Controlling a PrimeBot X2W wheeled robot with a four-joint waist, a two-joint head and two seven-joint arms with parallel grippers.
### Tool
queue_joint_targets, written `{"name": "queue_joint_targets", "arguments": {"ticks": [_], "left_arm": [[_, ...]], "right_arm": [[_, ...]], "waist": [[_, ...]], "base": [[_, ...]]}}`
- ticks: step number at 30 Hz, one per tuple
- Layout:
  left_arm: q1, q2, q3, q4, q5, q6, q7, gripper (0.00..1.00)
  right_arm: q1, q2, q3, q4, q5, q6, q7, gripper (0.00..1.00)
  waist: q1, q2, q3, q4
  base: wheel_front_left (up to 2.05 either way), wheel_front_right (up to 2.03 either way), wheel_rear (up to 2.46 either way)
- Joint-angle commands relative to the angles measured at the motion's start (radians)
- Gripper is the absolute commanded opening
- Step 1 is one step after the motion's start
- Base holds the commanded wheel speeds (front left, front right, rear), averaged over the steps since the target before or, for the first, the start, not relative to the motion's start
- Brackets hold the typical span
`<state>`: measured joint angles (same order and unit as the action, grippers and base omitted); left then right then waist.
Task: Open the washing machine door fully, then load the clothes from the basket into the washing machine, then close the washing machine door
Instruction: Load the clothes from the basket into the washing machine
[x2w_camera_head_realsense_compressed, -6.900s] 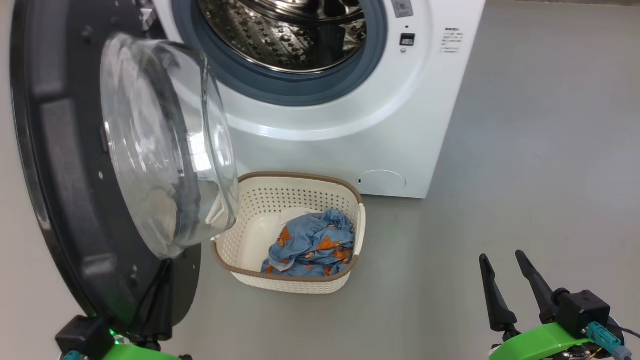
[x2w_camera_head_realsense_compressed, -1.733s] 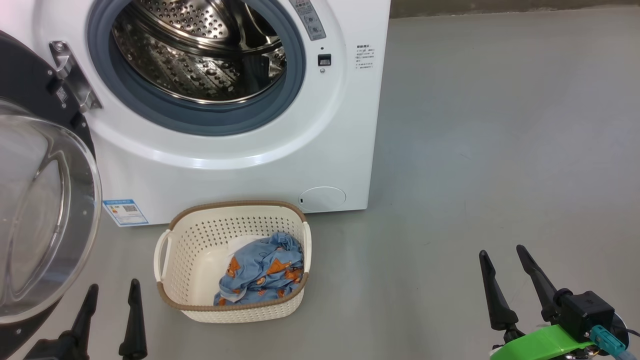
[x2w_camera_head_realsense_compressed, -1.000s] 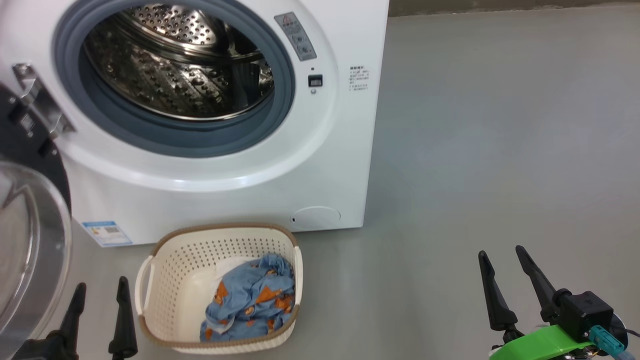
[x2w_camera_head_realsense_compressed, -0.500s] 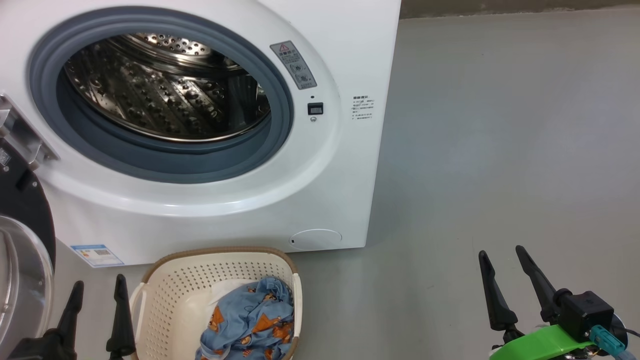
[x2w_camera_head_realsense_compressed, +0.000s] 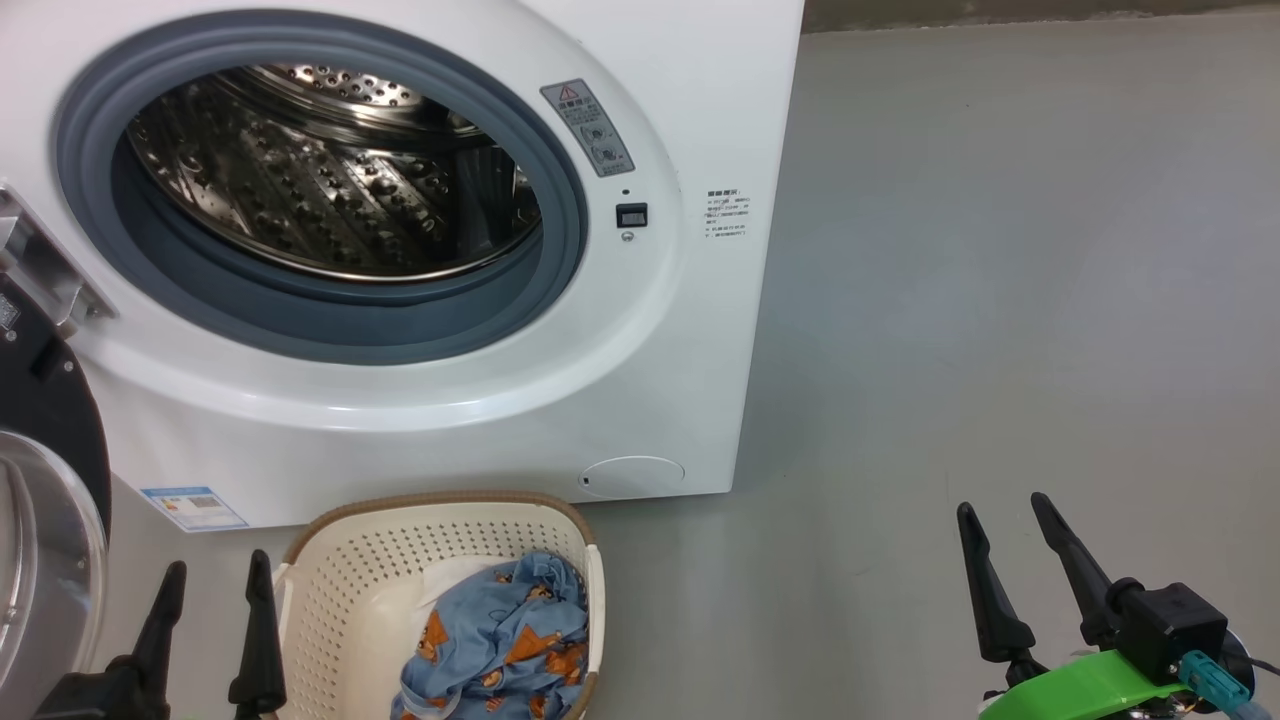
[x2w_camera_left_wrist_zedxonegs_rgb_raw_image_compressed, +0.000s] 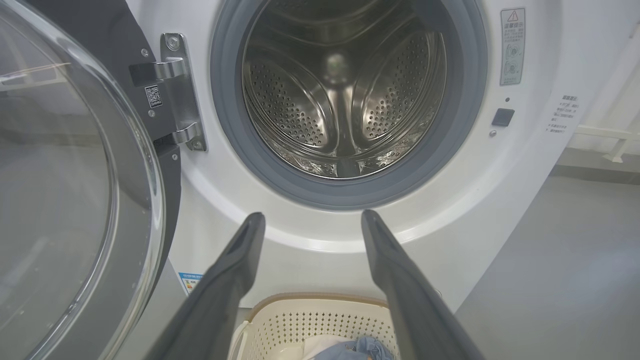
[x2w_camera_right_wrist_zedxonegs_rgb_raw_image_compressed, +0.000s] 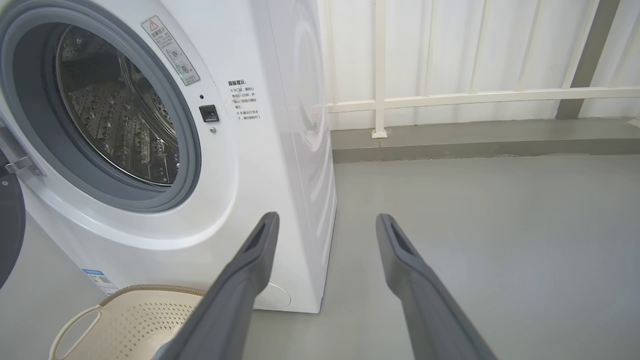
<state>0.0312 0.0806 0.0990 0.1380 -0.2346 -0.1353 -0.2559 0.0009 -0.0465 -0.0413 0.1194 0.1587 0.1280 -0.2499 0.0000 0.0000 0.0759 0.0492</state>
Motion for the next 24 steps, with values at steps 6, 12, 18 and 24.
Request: {"name": "queue_joint_targets", "arguments": {"ticks": [6, 12, 18, 24], "left_arm": [[-0.032, 0.029, 0.015, -0.015, -0.009, 0.005, -0.006, 1.0], [-0.031, 0.03, 0.011, -0.017, -0.014, 0.005, -0.006, 1.0], [-0.028, 0.032, -0.001, -0.015, -0.014, 0.005, -0.006, 1.0], [-0.029, 0.039, -0.031, 0.001, -0.036, 0.005, -0.006, 1.0]], "right_arm": [[-0.025, -0.004, 0.027, -0.019, -0.002, 0.003, -0.012, 1.0], [-0.026, -0.004, 0.026, -0.019, -0.003, 0.003, -0.012, 1.0], [-0.025, -0.004, 0.025, -0.017, -0.001, 0.003, -0.012, 1.0], [-0.028, -0.004, 0.013, -0.017, -0.005, 0.003, -0.012, 1.0]], "waist": [[0.0, 0.0, 0.002, 0.002], [0.0, 0.0, 0.003, 0.004], [0.0, 0.0, 0.005, 0.003], [0.0, 0.0, 0.028, 0.004]], "base": [[0.0, 0.0, 0.0], [0.0, 0.0, 0.0], [0.0, 0.0, 0.0], [0.0, 0.0, 0.0]]}}
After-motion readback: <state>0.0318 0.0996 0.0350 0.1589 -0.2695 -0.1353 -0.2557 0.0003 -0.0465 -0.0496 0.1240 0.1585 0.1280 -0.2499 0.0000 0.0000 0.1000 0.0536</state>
